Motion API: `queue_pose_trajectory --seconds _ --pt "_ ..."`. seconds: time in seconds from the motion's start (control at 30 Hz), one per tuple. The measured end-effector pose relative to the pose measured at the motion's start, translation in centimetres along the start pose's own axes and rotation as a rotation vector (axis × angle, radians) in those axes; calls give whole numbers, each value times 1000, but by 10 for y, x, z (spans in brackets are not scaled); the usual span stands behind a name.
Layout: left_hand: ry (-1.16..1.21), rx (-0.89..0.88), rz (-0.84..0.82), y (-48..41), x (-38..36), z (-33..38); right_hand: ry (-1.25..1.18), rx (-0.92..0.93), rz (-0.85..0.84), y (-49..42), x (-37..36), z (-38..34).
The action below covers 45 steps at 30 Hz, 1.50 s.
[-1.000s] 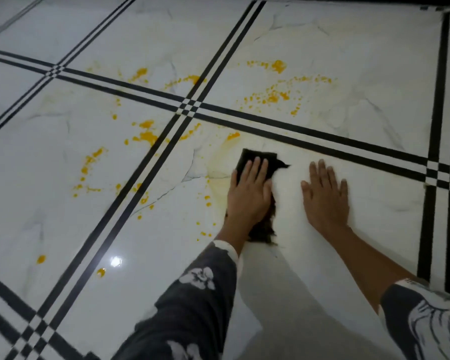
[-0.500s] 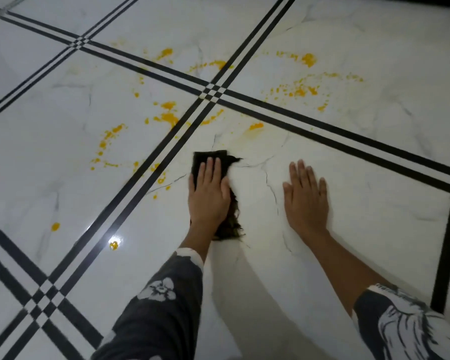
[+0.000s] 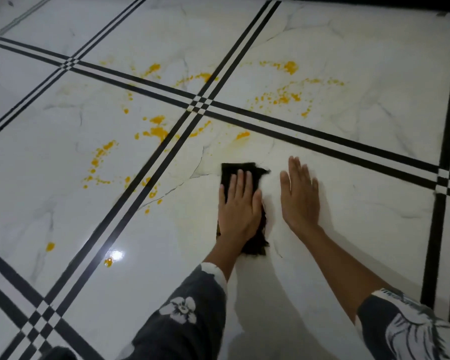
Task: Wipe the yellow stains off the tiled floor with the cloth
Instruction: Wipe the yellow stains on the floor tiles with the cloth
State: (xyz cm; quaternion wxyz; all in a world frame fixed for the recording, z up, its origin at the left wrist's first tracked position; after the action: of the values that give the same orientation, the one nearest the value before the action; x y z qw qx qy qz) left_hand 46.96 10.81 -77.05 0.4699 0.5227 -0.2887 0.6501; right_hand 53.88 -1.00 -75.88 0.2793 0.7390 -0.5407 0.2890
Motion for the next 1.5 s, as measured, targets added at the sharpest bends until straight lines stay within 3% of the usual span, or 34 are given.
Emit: queue_pose_trajectory --seconds 0.03,0.1,0.17,0.23,0.3,0.47,0.57,0.67,0.83,0.93,1.0,1.1,1.17,1.3,1.43,1.5 --pt "120 -56 -13 4 7 1 -10 19 37 -2 3 -11" --pt "327 91 132 5 33 -46 20 110 56 6 -8 -42" --pt "163 274 237 16 49 -108 105 232 -4 34 -43 -74" --pt "-48 235 154 26 41 -125 217 319 -141 59 -88 -86" --pt "-87 187 114 24 31 -124 316 311 -219 43 -106 -80" --pt "-122 212 123 22 28 -129 371 227 -90 -18 -82 -64" --pt "-123 222 111 21 27 -129 388 432 -240 18 -102 -71" --pt "-90 227 127 23 30 -127 488 655 -274 -16 -92 -73" --pt "-62 218 224 -24 46 -115 442 447 -52 -49 -66 -61" --pt "-93 193 145 -54 32 -105 414 522 -163 -10 -82 -57" --pt "-119 193 138 -57 27 -107 472 617 -155 -31 -80 -67" --pt "-118 195 157 -54 25 -107 434 437 -49 -100 -66 -71" --pt "-128 201 164 -55 27 -108 397 395 -7 -98 -71 -73" --pt "-120 197 165 -56 26 -107 484 641 -233 -58 -92 -71" --pt "-142 197 165 -57 26 -106 389 441 -33 -107 -70 -76" --pt "-143 201 167 -58 26 -108 368 447 -68 -83 -85 -77"
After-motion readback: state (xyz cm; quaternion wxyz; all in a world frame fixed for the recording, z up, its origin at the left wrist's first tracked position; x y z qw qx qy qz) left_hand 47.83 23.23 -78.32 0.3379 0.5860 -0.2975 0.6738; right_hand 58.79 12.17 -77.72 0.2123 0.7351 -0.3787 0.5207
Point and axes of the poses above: each hand's wrist, its own y-axis away from the middle knuckle, its own x-axis out of the back of the hand, z = x × y, the point moved 9 cm from there along -y, towards the middle knuckle, and after that the axes turned 8 degrees about -y, right-handed, at the moved point
